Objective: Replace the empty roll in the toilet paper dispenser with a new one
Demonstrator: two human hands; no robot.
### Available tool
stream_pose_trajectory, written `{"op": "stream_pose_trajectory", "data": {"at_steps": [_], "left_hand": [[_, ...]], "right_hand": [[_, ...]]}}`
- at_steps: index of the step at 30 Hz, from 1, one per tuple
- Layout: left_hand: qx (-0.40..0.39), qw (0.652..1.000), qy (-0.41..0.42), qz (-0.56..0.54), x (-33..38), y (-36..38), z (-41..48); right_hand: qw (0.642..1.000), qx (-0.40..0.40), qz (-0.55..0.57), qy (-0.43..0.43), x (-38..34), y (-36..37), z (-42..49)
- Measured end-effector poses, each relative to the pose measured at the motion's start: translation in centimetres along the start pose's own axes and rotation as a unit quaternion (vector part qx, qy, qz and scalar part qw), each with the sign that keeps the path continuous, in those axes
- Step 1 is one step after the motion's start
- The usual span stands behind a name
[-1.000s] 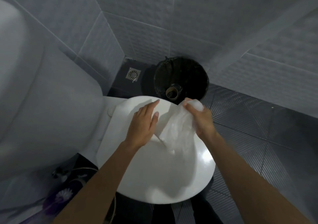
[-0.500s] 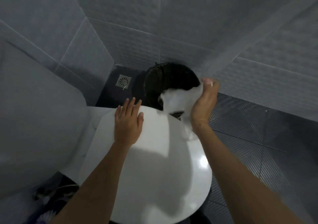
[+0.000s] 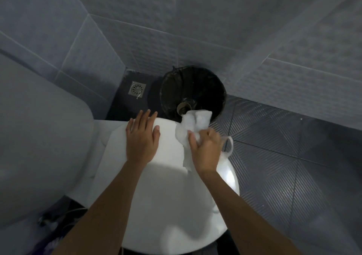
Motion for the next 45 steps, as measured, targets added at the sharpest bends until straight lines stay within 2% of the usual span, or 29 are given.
{"op": "stream_pose_trajectory", "data": {"at_steps": [2, 5, 9, 12, 14, 17, 23, 26, 27, 30, 31, 33, 37, 42, 45], "left_hand": [[-0.003, 1.000, -0.001, 0.005, 0.0, 0.1, 0.0], [-0.009, 1.000, -0.005, 0.000, -0.1, 0.2, 0.1], [-0.014, 1.000, -0.007, -0.012, -0.2, 0.2, 0.2], [-0.009, 1.000, -0.004, -0.025, -0.2, 0.1, 0.2], [0.002, 1.000, -0.006, -0.029, -0.2, 0.1, 0.1], [0.027, 1.000, -0.001, -0.012, -0.1, -0.3, -0.1], [-0.030, 0.999, -0.025, -0.028, -0.3, 0.0, 0.5], [-0.031, 0.999, -0.026, -0.031, -0.3, 0.2, 0.4], [-0.028, 0.999, -0.025, -0.032, -0.4, 0.2, 0.4], [-0.021, 0.999, -0.023, -0.027, -0.5, 0.2, 0.3], [-0.019, 0.999, -0.022, -0.025, -0.5, 0.2, 0.3], [-0.015, 0.999, -0.022, -0.027, -0.5, 0.1, 0.3], [-0.012, 0.999, -0.022, -0.025, -0.5, 0.2, 0.2], [-0.010, 0.999, -0.019, -0.025, -0.3, 0.1, 0.4], [0.021, 1.000, -0.007, -0.019, 0.1, -0.5, -0.1]], "right_hand": [[0.997, 0.026, -0.079, -0.009, 0.1, -0.2, 0.1], [0.996, -0.022, -0.082, -0.038, 0.5, 0.5, 0.0], [0.974, -0.031, -0.181, -0.132, -0.6, 0.5, 2.5], [0.959, -0.126, -0.232, -0.104, -0.2, 1.5, 7.2], [0.976, -0.131, -0.169, -0.049, -0.6, 1.0, 10.0], [0.993, -0.103, 0.008, 0.047, -1.9, 0.2, 13.3], [0.977, -0.058, 0.201, 0.050, -3.1, 3.1, 18.6], [0.982, -0.065, 0.175, 0.032, -1.6, 4.7, 19.5], [0.984, -0.094, 0.145, 0.041, -0.9, 5.5, 19.3], [0.971, -0.232, 0.047, 0.017, 2.1, 9.4, 18.0], [0.957, -0.289, -0.026, 0.013, 2.9, 10.3, 17.1], [0.928, -0.352, -0.118, 0.029, 4.5, 11.4, 15.6], [0.926, -0.366, -0.066, 0.066, 4.6, 11.5, 14.5], [0.929, -0.366, 0.003, 0.061, 2.7, 10.2, 13.2], [0.928, -0.370, 0.024, 0.042, 1.1, 8.4, 11.6]]}}
Point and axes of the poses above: each hand's wrist, its own z-axis towards the middle knuckle, its own y-axis out of the palm, x = y × z, the point moved 8 cm from there along z, towards the middle knuckle, and after that the axes turned 1 degree about x, right-handed, at the moved point
